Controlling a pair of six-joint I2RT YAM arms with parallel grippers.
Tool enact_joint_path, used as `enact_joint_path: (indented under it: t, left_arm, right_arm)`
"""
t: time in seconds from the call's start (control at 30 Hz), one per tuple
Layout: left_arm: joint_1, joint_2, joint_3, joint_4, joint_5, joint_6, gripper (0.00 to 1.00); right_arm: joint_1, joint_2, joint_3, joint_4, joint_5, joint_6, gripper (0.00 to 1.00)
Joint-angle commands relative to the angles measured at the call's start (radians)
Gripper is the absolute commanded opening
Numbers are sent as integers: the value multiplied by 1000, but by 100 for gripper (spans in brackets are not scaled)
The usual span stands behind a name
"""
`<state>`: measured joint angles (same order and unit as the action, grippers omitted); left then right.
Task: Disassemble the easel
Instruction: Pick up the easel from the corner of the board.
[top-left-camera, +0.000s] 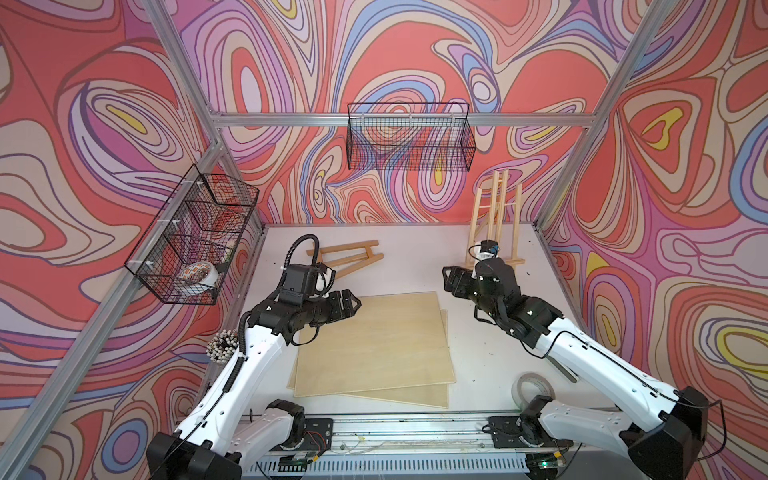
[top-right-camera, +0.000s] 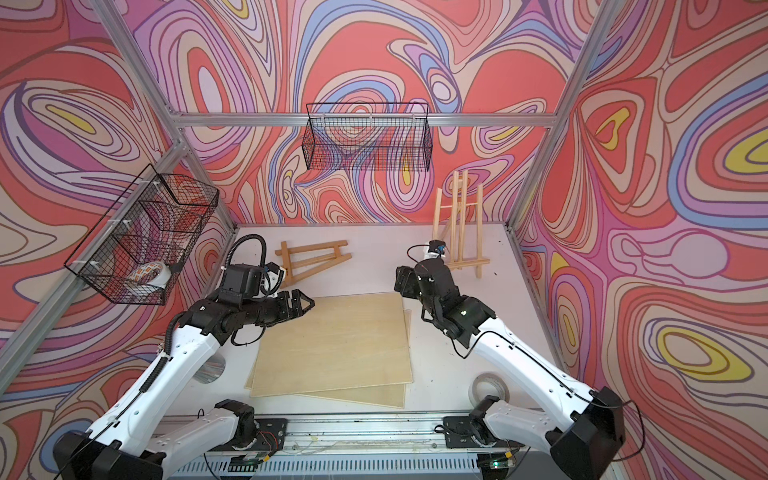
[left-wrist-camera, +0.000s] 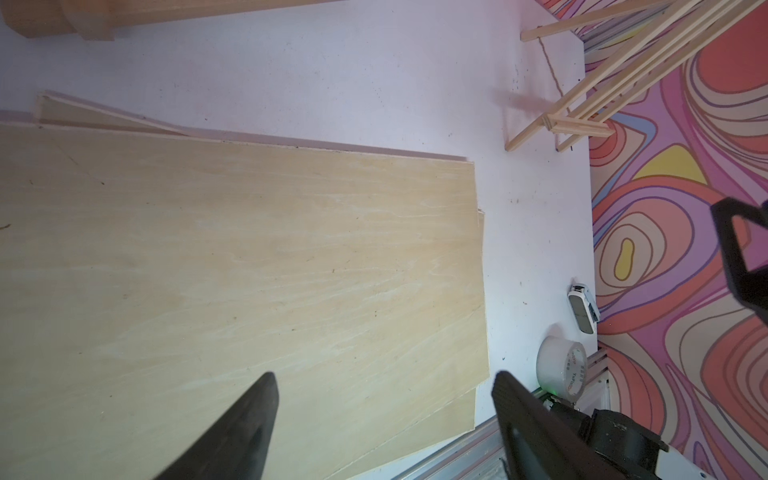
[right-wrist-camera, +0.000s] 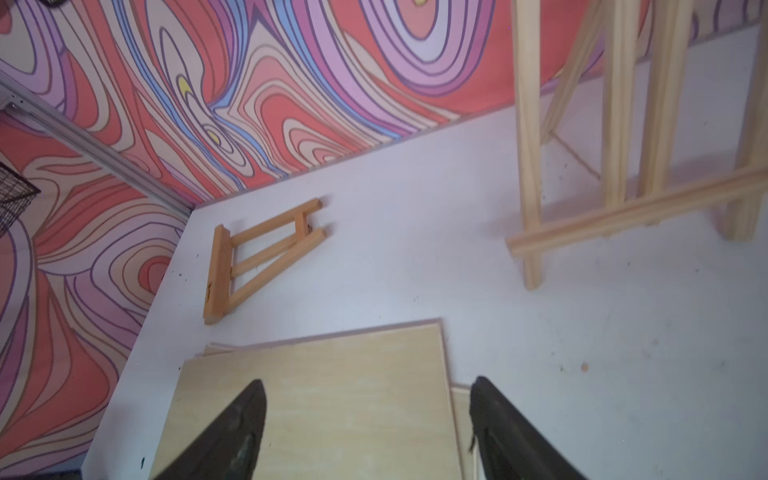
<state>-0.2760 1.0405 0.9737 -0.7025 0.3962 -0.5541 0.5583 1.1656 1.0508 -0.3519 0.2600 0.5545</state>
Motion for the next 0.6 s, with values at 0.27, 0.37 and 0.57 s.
enact_joint_path:
  t: [0.27,0.37,0.57]
  left_arm:
    - [-8,-75,-12,28,-20,0,100]
    - [-9,-80,-8,23,-31,4,100]
    - [-8,-92,-7,23,-38,12,100]
  right_arm:
    - [-348,363,316,99,-279,-270,74]
    - [-370,479,397,110,-275,-297,72]
    - [-392,658,506,137,-308,-333,62]
